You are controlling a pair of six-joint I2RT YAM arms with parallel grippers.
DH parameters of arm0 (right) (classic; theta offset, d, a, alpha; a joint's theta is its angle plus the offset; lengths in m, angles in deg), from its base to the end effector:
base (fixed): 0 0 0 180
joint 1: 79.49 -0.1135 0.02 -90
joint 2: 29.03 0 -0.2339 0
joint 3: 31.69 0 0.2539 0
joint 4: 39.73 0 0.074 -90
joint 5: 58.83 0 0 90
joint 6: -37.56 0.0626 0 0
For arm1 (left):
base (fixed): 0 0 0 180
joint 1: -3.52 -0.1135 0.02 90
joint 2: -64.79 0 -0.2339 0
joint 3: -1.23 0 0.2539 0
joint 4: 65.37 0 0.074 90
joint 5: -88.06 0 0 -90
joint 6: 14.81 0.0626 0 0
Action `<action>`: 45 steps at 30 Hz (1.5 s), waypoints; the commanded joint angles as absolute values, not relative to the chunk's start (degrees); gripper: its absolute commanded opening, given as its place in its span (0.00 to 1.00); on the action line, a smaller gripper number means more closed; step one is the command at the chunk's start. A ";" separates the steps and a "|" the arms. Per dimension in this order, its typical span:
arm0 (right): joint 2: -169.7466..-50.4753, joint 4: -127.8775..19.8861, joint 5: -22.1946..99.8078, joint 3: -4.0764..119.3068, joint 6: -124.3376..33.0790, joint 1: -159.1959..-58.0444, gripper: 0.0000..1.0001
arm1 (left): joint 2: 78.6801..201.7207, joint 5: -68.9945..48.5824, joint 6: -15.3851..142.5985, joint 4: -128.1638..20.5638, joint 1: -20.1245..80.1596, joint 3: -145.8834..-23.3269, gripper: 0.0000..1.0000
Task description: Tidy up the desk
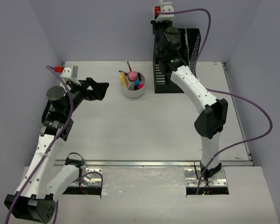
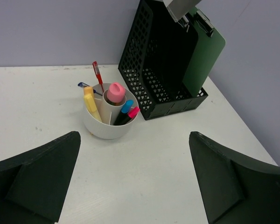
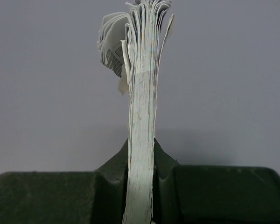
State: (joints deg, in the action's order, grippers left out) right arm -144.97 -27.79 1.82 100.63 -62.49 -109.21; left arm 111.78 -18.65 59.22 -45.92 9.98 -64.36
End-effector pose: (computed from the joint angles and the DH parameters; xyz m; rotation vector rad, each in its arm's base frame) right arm 0.4313 0.2109 0.4564 0.0758 1.1420 0.0294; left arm 0.2315 -0.0443 0.3635 0.0977 1.6078 -0.5351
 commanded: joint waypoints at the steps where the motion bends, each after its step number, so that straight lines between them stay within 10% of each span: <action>1: -141.88 -13.77 -0.03 102.93 -61.68 -107.97 0.01 | 110.76 -18.12 58.58 -48.44 10.20 -64.29 1.00; 45: -140.04 -17.90 -2.67 79.29 -43.83 -102.17 0.01 | 109.79 -17.68 59.19 -49.94 10.20 -59.37 1.00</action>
